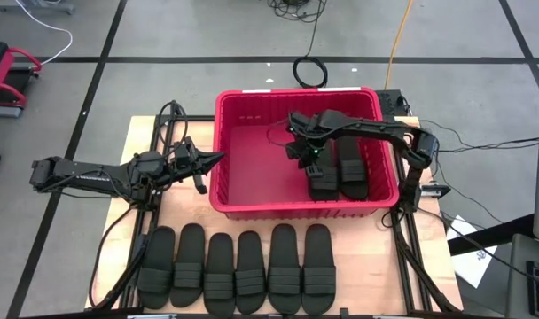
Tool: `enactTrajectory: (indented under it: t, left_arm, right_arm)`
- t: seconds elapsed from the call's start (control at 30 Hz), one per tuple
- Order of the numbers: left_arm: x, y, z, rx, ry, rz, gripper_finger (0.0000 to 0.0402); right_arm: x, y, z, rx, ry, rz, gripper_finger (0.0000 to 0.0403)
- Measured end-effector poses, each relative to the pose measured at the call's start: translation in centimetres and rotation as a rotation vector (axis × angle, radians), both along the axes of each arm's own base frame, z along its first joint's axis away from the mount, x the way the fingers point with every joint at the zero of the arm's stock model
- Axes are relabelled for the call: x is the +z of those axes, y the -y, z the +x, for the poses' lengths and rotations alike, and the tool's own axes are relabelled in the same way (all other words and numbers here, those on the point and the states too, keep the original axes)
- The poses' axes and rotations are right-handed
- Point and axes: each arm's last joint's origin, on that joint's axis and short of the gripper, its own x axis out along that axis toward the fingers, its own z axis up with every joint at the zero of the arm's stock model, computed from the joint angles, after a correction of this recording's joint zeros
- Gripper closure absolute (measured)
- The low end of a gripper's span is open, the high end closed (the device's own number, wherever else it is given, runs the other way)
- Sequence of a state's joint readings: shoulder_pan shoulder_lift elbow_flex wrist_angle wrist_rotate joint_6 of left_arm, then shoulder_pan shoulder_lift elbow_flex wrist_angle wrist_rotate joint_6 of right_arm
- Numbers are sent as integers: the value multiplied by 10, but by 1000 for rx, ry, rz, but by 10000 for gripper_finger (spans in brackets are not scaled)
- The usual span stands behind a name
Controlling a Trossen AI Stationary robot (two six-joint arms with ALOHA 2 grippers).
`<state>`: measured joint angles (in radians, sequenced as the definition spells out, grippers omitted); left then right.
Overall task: Pick and place slides into bin
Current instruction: Put the black slide into the red bin
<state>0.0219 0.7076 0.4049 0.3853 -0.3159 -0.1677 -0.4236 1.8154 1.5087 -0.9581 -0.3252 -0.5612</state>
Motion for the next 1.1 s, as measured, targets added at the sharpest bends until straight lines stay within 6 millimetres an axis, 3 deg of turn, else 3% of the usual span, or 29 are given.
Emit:
enactTrajectory:
  t: [0.23,0.43,0.67,0.87,1.1]
  left_arm:
    - [1,0,0,-13,24,-52,401]
    - [1,1,0,-58,29,-46,401]
    - [10,1,-8,-35,62,67,401]
    - [17,2,-17,-49,131,11,401]
    - [11,11,-8,-317,117,-130,401]
  right_arm:
    - [55,7,-17,-97,198,-126,403]
    - [99,9,-50,-204,326,-189,403]
    - [145,-6,-90,-271,471,-238,403]
    - [160,-20,-117,-370,455,-220,403]
    - [152,-26,-128,-383,345,-207,403]
